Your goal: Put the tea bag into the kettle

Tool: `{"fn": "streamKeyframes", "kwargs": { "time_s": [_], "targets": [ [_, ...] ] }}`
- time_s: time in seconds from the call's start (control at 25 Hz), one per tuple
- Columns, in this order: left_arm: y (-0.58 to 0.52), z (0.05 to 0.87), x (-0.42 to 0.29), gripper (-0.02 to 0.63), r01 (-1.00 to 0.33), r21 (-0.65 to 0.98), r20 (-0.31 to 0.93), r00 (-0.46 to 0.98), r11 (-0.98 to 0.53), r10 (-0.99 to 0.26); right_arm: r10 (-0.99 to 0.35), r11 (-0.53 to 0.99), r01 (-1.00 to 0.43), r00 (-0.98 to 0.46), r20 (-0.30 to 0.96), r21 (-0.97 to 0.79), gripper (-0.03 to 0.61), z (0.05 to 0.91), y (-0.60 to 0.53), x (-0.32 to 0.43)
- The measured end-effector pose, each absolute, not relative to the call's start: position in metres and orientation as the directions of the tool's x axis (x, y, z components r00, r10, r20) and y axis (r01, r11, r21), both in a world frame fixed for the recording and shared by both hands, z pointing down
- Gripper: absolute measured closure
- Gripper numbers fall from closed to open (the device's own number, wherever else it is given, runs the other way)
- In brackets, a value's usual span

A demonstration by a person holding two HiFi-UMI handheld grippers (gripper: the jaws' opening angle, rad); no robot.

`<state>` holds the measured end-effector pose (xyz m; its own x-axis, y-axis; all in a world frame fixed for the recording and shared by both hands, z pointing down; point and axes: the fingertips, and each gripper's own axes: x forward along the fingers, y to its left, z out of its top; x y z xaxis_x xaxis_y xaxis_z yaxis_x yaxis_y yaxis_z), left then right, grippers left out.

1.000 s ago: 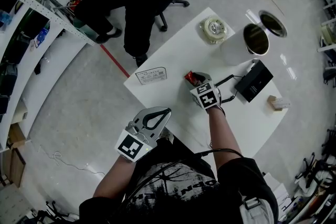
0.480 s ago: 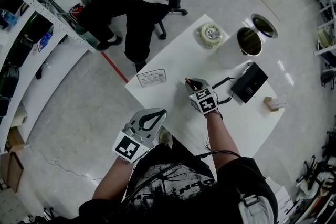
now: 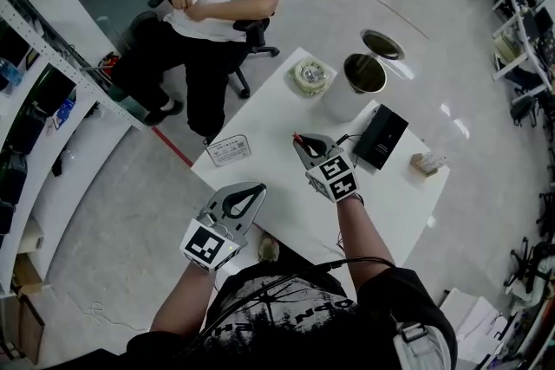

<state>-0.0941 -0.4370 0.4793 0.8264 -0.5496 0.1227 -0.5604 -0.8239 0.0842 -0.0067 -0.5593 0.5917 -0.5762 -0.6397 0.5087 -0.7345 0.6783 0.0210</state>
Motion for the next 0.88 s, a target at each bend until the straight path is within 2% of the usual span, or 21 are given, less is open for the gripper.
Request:
{"fn": "streamKeyframes", "kwargs": {
  "time_s": [0.12,0.24,0.52,0.88],
  "targets": [
    [-0.436,0.473,-0.078,0.601,-0.520,0.075,0.138,0.851,-0.851,-0.507,-0.688,0.650,-0.759,-0.558,0.463,0.051,0.540,0.565,-0.558,0.011],
    [-0.434,0.464,-0.056,0.601,-0.465,0.064,0.092,0.884,-0.883,-0.459,-0.729,0.618,-0.782,-0.532,0.430,0.080,0.539,0.545,-0.556,0.033],
    [-0.439,0.457,-0.004,0.601,-0.330,0.047,0.083,0.942,-0.943,-0.326,-0.829,0.488,-0.865,-0.416,0.374,0.120,0.538,0.517,-0.553,0.104],
    [-0.451,0.475,0.043,0.601,-0.259,0.073,0.128,0.960,-0.963,-0.248,-0.875,0.419,-0.895,-0.354,0.330,0.151,0.538,0.497,-0.578,0.156]
  ]
}}
